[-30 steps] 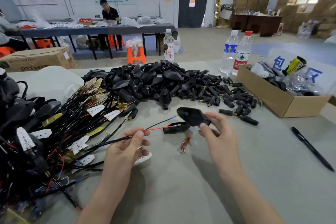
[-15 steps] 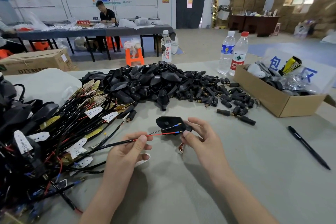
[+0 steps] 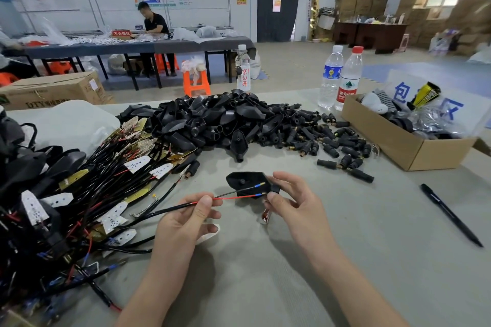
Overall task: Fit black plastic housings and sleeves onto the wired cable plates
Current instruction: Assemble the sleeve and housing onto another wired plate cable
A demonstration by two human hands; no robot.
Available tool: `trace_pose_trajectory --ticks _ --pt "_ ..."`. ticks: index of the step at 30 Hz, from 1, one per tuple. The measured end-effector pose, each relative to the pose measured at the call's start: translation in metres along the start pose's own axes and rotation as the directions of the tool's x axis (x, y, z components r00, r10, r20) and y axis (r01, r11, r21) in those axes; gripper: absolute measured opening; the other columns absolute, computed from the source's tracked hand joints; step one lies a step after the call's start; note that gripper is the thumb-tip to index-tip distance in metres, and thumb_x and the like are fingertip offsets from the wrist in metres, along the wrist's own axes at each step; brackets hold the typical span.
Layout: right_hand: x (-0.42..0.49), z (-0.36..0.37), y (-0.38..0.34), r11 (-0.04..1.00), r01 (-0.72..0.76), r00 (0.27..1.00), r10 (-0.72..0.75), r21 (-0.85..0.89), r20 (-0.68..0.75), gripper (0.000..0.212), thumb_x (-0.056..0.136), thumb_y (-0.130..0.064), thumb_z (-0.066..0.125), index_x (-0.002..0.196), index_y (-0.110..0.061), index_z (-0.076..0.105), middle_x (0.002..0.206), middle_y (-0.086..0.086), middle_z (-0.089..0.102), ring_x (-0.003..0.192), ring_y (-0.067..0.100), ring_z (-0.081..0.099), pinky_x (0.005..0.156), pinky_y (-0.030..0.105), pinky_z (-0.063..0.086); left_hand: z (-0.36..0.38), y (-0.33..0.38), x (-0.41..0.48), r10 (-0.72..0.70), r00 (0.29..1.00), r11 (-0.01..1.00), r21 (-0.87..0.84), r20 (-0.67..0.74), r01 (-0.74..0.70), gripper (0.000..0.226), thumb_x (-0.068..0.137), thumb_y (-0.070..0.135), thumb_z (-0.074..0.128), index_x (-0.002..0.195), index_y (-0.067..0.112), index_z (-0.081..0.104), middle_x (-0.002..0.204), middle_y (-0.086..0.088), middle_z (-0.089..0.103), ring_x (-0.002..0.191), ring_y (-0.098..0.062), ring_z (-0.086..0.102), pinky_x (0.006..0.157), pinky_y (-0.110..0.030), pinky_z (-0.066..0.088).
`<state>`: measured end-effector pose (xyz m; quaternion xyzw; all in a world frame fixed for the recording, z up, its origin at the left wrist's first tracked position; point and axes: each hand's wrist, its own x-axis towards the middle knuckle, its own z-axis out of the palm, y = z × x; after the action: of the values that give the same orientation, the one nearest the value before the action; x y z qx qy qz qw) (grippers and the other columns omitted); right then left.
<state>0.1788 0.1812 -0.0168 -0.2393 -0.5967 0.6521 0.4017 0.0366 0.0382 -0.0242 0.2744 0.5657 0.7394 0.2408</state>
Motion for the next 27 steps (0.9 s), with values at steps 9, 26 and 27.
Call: trace_pose_trajectory --ticks 9,26,27 --pt "-0.0008 0.0017 0.0007 0.997 -0.035 0.999 0.033 0.066 0.026 0.031 0.093 0.006 0.060 0.113 -0.018 0.064 0.110 -0.003 0.073 0.082 0.017 0.072 0.076 0.025 0.059 -0.0027 -0.0013 0.0014 0.016 1.000 1.000 -0.008 -0.026 -0.017 0.024 0.079 0.045 0.074 0.089 0.023 0.076 0.099 -0.012 0.074 0.080 -0.020 0.067 0.064 -0.028 0.057" --pt "-0.0015 0.0039 0.0015 0.995 -0.082 0.997 0.082 0.050 -0.005 0.031 0.092 0.008 0.053 0.104 -0.018 0.065 0.085 -0.003 0.075 0.074 0.016 0.069 0.070 0.026 0.058 -0.0001 -0.0062 0.0016 0.016 0.994 0.998 0.063 -0.103 -0.010 0.020 0.082 0.038 0.070 0.092 0.022 0.076 0.084 -0.012 0.075 0.070 -0.016 0.067 0.062 -0.024 0.057" --pt "-0.0015 0.0036 0.0014 0.994 -0.091 0.996 0.091 0.059 -0.005 0.030 0.092 0.009 0.052 0.105 -0.016 0.064 0.083 -0.004 0.074 0.073 0.016 0.069 0.069 0.025 0.058 0.0010 -0.0053 0.0009 0.018 0.995 0.998 0.064 -0.102 -0.012 0.019 0.082 0.036 0.069 0.091 0.022 0.076 0.086 -0.011 0.075 0.070 -0.015 0.067 0.062 -0.024 0.058"
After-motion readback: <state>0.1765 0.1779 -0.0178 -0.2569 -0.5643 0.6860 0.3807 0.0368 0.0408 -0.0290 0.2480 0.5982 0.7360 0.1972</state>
